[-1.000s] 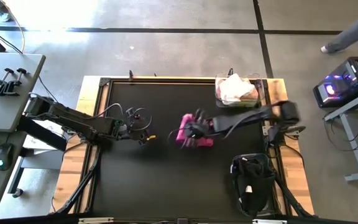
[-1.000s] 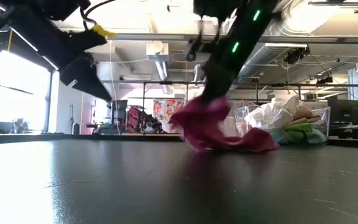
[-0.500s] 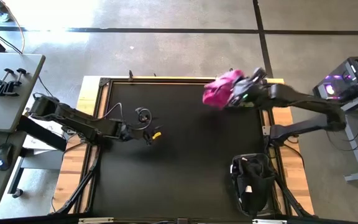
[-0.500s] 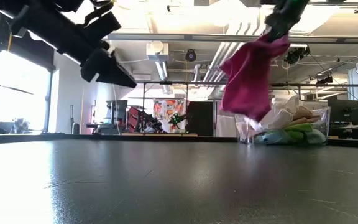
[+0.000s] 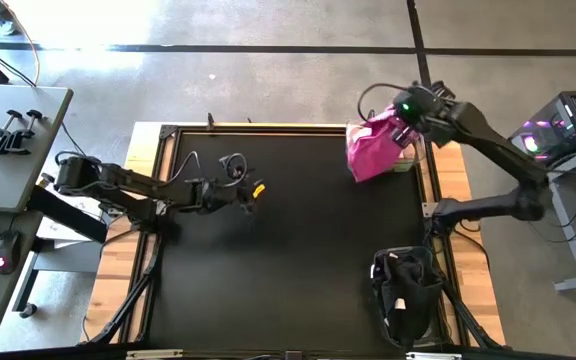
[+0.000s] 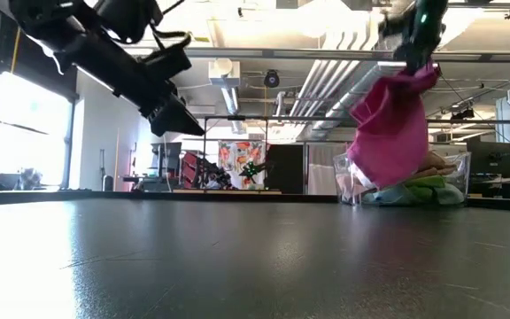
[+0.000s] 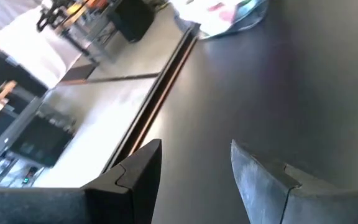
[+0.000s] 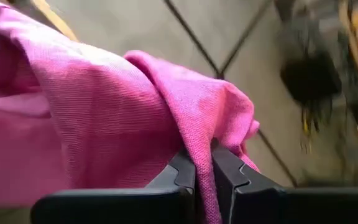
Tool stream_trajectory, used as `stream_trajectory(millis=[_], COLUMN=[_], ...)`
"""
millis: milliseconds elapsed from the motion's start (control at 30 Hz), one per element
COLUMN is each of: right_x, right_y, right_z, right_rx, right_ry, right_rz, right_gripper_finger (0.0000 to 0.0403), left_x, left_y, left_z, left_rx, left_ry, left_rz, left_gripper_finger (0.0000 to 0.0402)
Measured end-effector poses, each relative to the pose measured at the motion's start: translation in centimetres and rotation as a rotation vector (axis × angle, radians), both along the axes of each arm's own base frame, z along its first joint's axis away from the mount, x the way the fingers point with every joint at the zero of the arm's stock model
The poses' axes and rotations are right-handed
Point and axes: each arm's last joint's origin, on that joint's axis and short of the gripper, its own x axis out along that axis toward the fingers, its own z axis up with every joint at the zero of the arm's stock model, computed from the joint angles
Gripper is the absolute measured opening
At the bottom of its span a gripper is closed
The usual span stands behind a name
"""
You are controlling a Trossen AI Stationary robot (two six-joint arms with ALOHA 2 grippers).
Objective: Sort towels by color in basket
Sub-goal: Put the pink towel into the top transparent bin
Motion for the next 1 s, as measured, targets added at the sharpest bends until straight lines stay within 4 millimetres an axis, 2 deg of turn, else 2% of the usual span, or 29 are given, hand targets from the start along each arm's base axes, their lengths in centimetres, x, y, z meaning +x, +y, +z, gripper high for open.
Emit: stream_trajectory(millis=[100, 233, 467, 567, 667, 767, 833, 900, 1000], right_x=[0.7, 2.9, 5.8, 6.2, 6.0, 5.3, 4.8, 4.1, 3.1], right_y=[-2.5, -5.5, -9.2, -10.4, -11.4, -12.2, -12.5, -12.5, -11.6], right_z=[-1.7, -4.6, -11.2, -13.5, -15.0, -15.7, -15.5, -14.5, -11.9], right_rx=[0.084, 0.259, 0.557, 0.622, 0.687, 0.727, 0.724, 0.702, 0.632], right_ry=[0.038, 0.033, 0.105, 0.136, 0.095, 0.076, 0.063, 0.026, -0.033], right_rz=[-0.061, 0.0, 0.052, 0.002, -0.067, -0.097, -0.116, -0.139, -0.158], right_gripper_finger=[0.0009, 0.0009, 0.0013, 0.0031, 0.0071, 0.0125, 0.0157, 0.0179, 0.0191], left_x=[-0.1, -0.3, -0.3, -0.3, -0.3, -0.3, -0.3, -0.3, -0.3], left_y=[1.2, 2.3, 2.4, 2.3, 2.3, 2.3, 2.2, 2.2, 2.2], left_z=[0.0, -0.1, -0.3, -0.3, -0.3, -0.3, -0.3, -0.3, -0.4], left_rx=[0.0, -0.019, -0.056, -0.057, -0.058, -0.066, -0.067, -0.067, -0.073], left_ry=[0.004, 0.0, 0.009, 0.015, 0.015, 0.014, 0.014, 0.014, 0.013], left_rz=[0.039, 0.053, 0.02, 0.019, 0.016, 0.0, -0.002, -0.002, 0.001], left_gripper_finger=[0.0181, 0.0181, 0.0181, 0.0181, 0.0181, 0.0181, 0.0181, 0.0181, 0.0181])
